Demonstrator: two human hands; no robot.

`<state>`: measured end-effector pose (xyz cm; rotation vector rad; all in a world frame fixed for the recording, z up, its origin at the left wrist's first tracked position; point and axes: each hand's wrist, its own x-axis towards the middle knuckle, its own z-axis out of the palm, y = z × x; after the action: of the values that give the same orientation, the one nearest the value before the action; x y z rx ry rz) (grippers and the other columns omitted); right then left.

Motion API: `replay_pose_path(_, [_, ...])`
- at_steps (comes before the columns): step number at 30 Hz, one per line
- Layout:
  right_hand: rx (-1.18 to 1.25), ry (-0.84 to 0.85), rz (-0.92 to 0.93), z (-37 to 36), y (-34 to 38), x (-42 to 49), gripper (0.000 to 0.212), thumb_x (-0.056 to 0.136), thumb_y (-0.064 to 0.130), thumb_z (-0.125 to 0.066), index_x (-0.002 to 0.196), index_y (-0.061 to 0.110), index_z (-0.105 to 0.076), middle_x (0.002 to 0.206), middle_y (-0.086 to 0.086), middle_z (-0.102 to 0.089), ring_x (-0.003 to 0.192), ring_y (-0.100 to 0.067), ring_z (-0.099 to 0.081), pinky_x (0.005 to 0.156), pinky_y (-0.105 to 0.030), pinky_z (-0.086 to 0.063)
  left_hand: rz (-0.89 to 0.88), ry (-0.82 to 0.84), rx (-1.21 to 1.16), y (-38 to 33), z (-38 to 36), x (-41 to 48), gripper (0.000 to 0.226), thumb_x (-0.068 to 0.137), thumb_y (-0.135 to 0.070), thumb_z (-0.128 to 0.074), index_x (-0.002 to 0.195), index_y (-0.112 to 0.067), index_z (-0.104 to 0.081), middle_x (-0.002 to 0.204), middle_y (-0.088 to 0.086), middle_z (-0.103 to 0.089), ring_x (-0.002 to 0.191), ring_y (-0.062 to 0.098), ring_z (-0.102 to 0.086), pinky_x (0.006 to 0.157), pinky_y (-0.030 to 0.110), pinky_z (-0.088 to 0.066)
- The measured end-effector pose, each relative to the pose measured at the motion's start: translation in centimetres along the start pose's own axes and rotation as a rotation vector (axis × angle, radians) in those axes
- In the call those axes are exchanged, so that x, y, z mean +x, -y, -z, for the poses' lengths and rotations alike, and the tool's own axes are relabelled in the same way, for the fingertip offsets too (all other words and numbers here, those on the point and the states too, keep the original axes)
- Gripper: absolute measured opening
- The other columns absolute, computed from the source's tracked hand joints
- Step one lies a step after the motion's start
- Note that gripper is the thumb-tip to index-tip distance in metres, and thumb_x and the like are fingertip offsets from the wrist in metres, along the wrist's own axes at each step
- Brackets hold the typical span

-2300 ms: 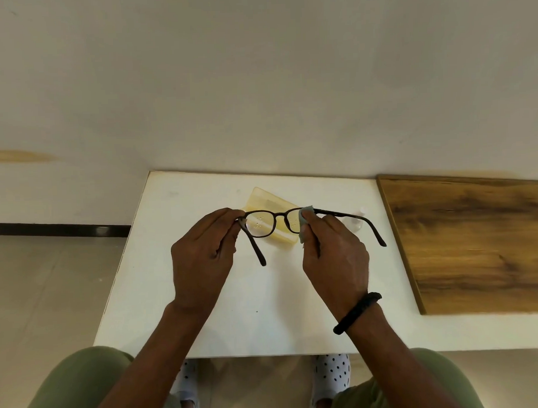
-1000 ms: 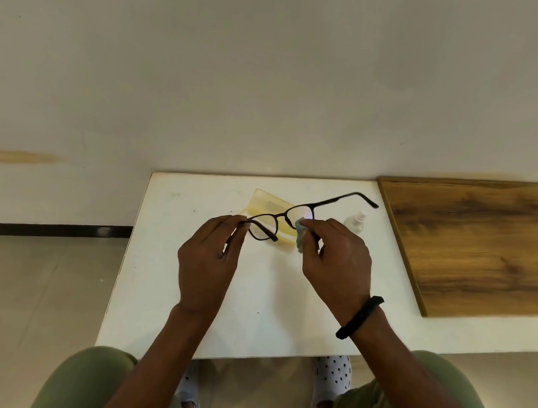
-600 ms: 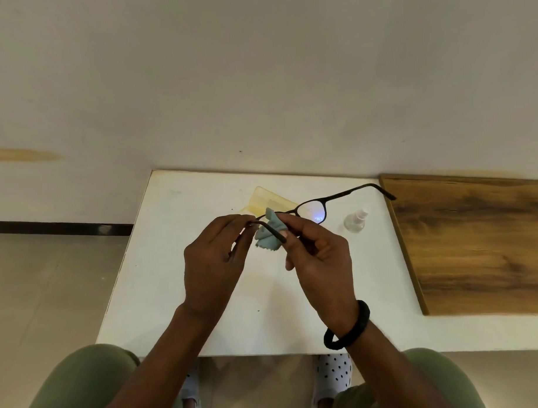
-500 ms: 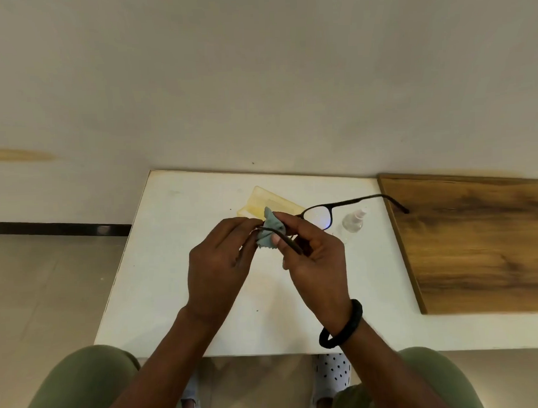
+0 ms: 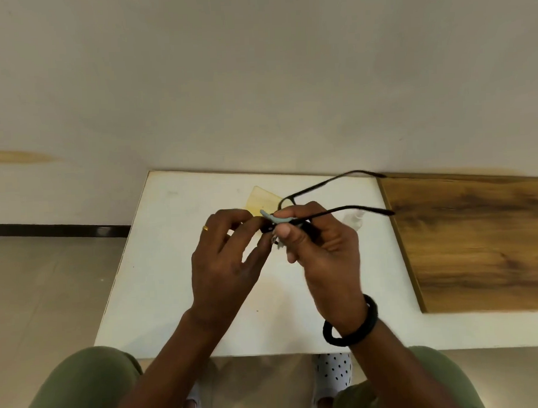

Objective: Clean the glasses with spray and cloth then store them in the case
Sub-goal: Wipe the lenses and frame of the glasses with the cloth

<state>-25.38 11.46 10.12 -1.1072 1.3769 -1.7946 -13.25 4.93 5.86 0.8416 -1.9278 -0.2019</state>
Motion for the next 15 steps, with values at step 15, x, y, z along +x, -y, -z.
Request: replay_pose_path(15, [0.387,0.117,-0.464,0.5,-0.6,0.1,0.026,0.086,0.009,-0.067,0.111,0.007,-0.071,0.082,-0.003,-0.064,0.059,-0.012,-0.047,0.052,-0.020,-0.039,-0.100,0.009,0.057,0.1,1.2,1.3,0.017,0.092,-0.015,-0.071,0.099,-0.001,-0.076,0.097,0.015,-0.071,0.090,0.026,-0.062,0.085,0.021,-0.044])
